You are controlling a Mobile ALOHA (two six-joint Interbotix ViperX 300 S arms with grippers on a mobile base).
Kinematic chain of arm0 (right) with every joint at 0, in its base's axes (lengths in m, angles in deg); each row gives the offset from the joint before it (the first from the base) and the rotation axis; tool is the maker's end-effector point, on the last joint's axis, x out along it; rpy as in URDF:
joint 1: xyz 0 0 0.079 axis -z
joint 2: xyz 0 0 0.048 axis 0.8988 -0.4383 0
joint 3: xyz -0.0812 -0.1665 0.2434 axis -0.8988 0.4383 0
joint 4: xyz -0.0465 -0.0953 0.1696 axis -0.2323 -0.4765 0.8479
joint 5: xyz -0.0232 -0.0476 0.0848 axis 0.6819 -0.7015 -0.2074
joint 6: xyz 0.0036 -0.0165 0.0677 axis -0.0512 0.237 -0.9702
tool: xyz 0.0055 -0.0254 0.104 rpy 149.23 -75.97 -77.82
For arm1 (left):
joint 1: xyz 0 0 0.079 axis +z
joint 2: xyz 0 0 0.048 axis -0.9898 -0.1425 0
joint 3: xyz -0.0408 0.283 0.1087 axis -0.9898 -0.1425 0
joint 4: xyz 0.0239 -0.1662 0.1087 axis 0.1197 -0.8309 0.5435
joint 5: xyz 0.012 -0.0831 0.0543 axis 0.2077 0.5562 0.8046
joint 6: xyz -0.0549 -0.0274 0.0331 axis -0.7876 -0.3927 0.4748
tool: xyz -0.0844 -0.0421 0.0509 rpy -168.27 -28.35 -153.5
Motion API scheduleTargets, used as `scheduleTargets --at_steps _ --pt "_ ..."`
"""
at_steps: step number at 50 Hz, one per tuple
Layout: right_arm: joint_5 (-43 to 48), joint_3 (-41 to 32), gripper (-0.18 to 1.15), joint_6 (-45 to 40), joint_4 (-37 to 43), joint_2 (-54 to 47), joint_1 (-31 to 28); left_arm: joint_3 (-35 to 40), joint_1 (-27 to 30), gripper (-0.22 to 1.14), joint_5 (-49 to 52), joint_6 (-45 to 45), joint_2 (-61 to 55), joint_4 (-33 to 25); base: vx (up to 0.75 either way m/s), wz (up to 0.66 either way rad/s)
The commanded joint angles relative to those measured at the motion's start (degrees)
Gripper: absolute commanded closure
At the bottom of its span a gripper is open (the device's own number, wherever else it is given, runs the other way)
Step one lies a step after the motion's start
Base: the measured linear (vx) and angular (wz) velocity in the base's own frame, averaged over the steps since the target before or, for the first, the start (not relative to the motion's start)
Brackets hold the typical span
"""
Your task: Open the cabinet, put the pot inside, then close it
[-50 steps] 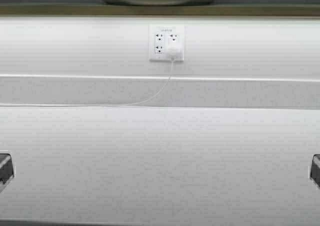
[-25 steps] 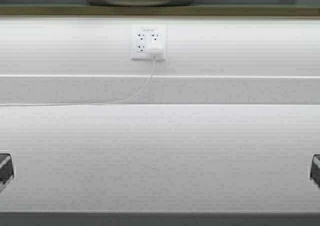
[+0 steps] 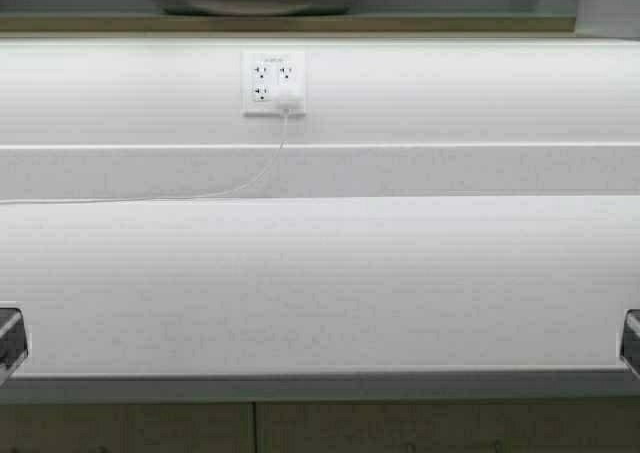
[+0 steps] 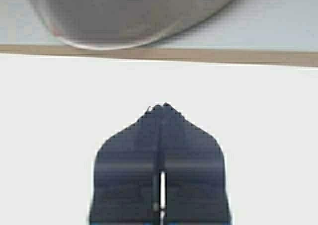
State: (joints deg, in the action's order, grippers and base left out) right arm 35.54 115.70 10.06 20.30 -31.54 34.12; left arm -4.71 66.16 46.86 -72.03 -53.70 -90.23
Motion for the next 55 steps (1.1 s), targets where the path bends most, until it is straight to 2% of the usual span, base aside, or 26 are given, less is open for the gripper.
scheduleTargets --at_steps 1,22,31,42,48,55 --pt "-1.23 -0.35 0.89 0.09 -0.26 1.67 1.49 0.26 0.09 0.88 -0.09 0.26 0.7 1.58 -0.17 0.04" --pt "-4.31 -0.09 0.89 1.58 -3.25 2.9 4.75 1.05 0.09 0.88 -0.18 0.0 -0.97 2.37 -0.26 0.05" --pt "-6.15 0.53 0.89 2.55 -4.31 5.01 5.01 1.41 2.55 0.88 1.23 0.26 -1.05 2.46 -0.29 0.01" --pt "-8.61 -0.35 0.89 4.04 -4.92 7.03 9.14 4.22 11.6 0.88 5.54 0.18 -1.58 2.46 -0.28 -0.04" --pt "-9.58 -0.44 0.89 4.39 -5.27 9.49 15.03 5.19 18.02 0.88 8.35 0.62 0.35 3.08 -0.33 -0.02" --pt "-10.46 -3.08 0.89 5.36 -7.47 10.2 23.99 8.96 23.99 0.88 11.6 2.72 0.35 8.09 -0.27 -0.01"
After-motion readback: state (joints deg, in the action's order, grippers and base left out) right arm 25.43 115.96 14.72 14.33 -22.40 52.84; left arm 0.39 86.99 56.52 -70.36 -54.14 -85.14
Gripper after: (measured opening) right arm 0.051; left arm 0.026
